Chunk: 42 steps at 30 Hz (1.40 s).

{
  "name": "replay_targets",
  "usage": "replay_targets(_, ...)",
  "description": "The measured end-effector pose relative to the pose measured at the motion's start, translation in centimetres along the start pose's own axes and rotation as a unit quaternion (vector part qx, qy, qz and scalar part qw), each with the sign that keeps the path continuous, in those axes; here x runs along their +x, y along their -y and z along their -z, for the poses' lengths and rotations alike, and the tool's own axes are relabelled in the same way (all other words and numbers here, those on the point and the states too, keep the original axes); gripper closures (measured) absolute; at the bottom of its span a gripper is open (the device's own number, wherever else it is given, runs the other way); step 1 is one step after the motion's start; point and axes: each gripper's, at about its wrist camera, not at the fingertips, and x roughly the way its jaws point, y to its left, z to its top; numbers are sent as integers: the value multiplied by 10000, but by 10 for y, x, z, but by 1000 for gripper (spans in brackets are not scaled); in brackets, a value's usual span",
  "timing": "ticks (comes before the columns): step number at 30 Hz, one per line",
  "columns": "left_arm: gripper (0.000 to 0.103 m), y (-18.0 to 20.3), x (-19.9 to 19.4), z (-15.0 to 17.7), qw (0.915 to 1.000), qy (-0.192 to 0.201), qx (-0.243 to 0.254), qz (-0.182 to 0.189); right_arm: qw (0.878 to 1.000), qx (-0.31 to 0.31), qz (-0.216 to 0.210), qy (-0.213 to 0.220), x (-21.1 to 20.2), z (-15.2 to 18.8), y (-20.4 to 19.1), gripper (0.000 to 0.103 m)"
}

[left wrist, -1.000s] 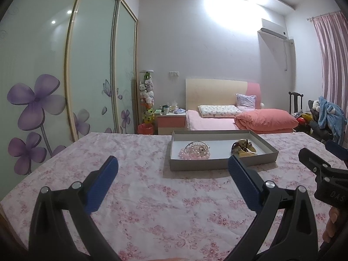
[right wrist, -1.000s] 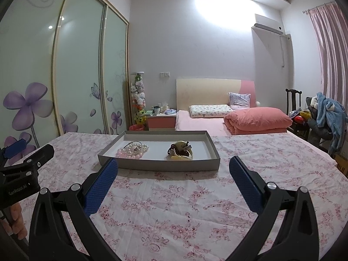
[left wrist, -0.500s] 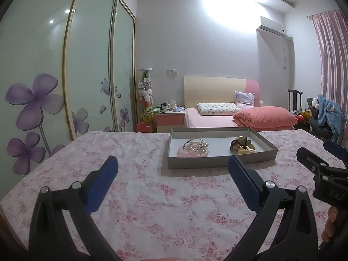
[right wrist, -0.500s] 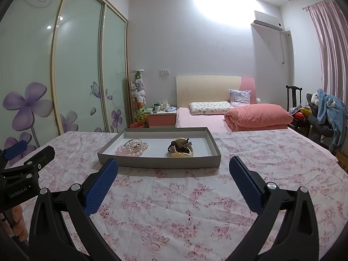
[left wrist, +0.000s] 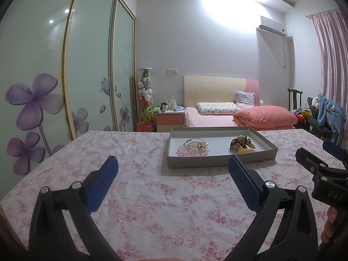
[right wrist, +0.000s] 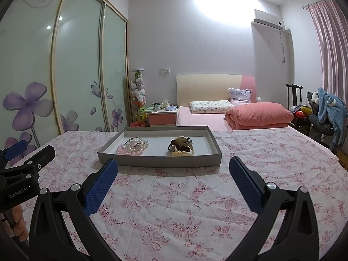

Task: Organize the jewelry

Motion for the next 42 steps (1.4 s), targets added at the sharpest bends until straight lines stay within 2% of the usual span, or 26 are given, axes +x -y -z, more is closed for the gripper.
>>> replay_targets(42, 4, 0, 2, 3, 10000, -18, -22, -12, 10000, -2, -20, -29, 0, 2, -4, 2)
